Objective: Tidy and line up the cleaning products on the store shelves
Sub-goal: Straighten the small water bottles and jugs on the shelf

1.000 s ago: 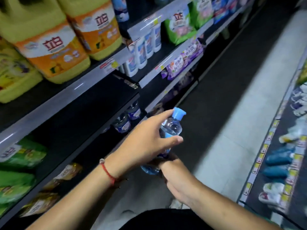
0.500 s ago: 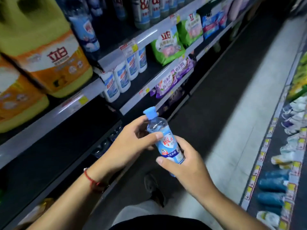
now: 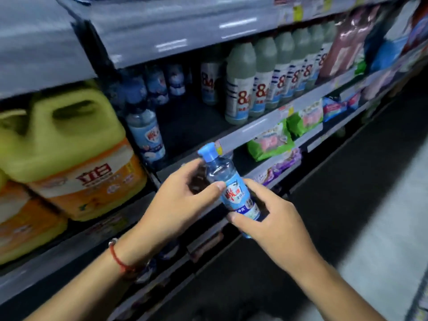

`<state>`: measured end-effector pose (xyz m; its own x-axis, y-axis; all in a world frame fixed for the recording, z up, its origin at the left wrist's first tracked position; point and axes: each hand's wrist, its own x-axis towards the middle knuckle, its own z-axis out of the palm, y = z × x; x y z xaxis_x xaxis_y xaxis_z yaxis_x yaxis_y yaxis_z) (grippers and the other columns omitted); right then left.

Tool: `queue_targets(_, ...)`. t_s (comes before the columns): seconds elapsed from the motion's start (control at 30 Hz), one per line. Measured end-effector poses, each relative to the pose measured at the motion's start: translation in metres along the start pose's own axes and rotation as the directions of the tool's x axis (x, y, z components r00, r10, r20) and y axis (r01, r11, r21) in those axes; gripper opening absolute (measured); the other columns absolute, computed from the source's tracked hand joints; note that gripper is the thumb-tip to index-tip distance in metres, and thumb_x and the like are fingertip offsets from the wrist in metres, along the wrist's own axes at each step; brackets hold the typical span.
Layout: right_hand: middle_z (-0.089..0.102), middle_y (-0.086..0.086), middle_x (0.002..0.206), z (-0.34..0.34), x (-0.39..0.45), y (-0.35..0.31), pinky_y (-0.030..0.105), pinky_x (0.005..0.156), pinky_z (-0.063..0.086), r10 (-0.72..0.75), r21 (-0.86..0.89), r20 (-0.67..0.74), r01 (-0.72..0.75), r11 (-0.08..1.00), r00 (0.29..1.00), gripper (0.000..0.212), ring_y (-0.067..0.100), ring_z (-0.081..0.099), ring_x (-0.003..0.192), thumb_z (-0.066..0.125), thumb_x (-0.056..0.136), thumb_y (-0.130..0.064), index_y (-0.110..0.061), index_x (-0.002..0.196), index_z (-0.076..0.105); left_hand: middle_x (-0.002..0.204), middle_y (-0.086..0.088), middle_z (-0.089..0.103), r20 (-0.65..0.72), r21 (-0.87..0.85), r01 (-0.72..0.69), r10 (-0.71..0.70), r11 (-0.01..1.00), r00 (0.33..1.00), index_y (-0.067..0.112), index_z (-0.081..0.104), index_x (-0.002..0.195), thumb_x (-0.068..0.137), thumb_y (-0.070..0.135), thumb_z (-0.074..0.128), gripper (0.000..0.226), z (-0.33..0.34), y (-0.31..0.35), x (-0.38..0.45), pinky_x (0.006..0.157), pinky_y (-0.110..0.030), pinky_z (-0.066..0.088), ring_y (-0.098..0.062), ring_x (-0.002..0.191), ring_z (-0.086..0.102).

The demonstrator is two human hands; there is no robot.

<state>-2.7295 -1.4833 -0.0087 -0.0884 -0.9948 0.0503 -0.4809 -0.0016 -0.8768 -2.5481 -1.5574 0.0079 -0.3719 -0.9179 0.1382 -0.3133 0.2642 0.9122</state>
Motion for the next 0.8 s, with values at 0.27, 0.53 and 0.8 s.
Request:
queue_targets(0.27, 0.071, -0.014, 0.112, 0.016, 0.122, -0.008, 0.021, 0.083, 0.053, -0.065, 0.187, 0.253, 0.017, 0.982, 0.965, 0.044, 0.005, 0.066, 0.1, 0.083, 0.077, -0.02, -0.023, 0.117, 0.065, 0.149, -0.002, 0.051, -0.393, 0.519, 0.18, 0.046, 0.836, 0.918, 0.023, 0.036, 0.154, 0.094, 0.036, 0.064, 0.067, -0.013, -0.003, 0.005, 0.107, -0.029, 0.041, -0.014, 0.136, 0.047)
queue_targets(0.53, 0.07, 0.011, 0.113, 0.055, 0.195, -0.04, 0.032, 0.086, 0.056, -0.2, 0.54, 0.269, 0.024, 0.842, 0.942, 0.044, 0.019, 0.068, 0.1, 0.078, 0.078, 0.006, -0.012, 0.113, 0.058, 0.132, -0.01, 0.057, -0.505, 0.753, 0.415, 0.044, 0.511, 0.862, 0.019, 0.055, 0.139, 0.088, 0.04, 0.053, 0.056, 0.011, -0.005, -0.009, 0.092, -0.04, 0.052, -0.034, 0.114, 0.056)
queue_targets(0.8, 0.066, 0.003, 0.121, 0.075, 0.195, -0.027, 0.034, 0.094, 0.055, -0.323, 0.452, 0.289, 0.169, 0.876, 0.901, 0.054, 0.012, 0.065, 0.108, 0.079, 0.08, -0.004, -0.015, 0.125, 0.05, 0.133, -0.01, 0.056, -0.589, 0.721, 0.568, -0.08, 0.398, 0.804, 0.019, 0.056, 0.135, 0.085, 0.043, 0.052, 0.055, 0.031, -0.002, -0.018, 0.083, -0.043, 0.055, -0.036, 0.107, 0.061)
